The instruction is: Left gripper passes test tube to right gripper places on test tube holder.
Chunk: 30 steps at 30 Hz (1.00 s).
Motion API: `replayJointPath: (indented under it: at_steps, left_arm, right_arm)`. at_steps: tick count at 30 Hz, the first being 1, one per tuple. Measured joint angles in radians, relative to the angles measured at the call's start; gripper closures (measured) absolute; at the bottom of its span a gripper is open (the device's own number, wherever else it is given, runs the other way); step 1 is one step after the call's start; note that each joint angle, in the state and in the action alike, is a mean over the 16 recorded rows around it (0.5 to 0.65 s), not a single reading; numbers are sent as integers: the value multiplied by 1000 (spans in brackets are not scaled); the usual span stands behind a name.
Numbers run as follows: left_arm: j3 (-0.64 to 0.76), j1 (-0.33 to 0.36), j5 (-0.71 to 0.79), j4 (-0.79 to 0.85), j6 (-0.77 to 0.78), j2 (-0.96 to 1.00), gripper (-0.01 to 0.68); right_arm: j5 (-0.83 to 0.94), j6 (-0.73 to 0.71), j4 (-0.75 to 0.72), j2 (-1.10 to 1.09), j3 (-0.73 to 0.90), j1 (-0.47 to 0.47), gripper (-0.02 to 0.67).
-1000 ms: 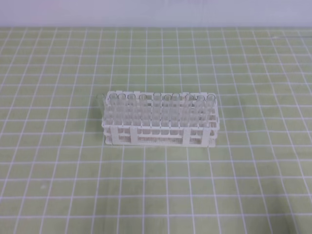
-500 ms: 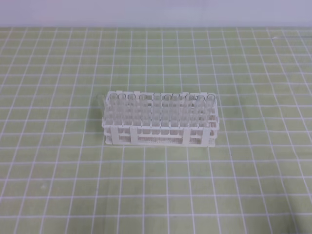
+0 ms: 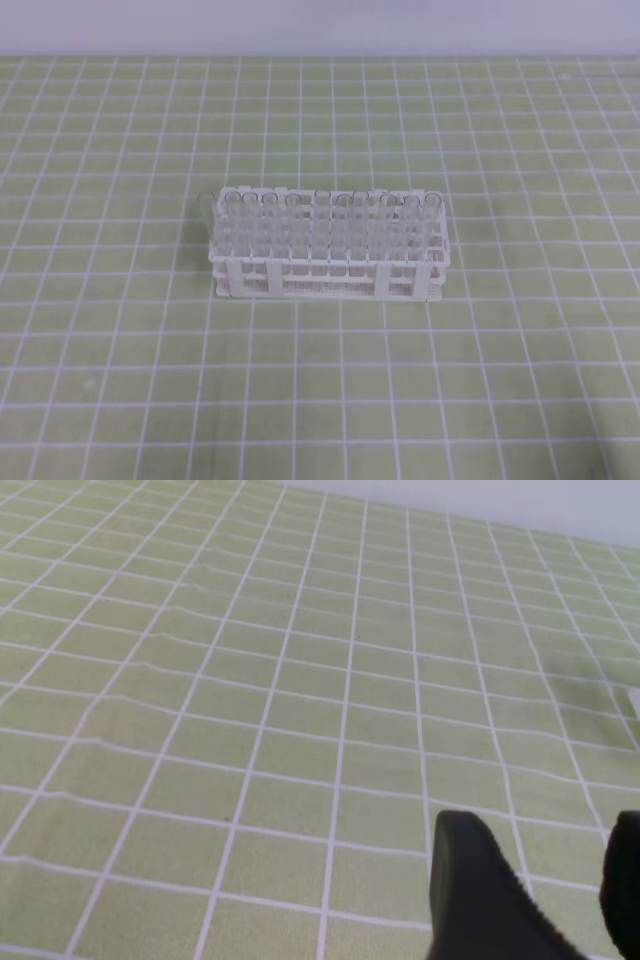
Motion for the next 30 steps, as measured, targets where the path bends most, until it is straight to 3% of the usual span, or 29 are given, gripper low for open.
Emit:
replayJointPath:
  at_steps: [30]
  left_arm:
    - [-7,2,8,6,0,18,415]
  right_arm:
    - [0,0,2,0,0,0,665]
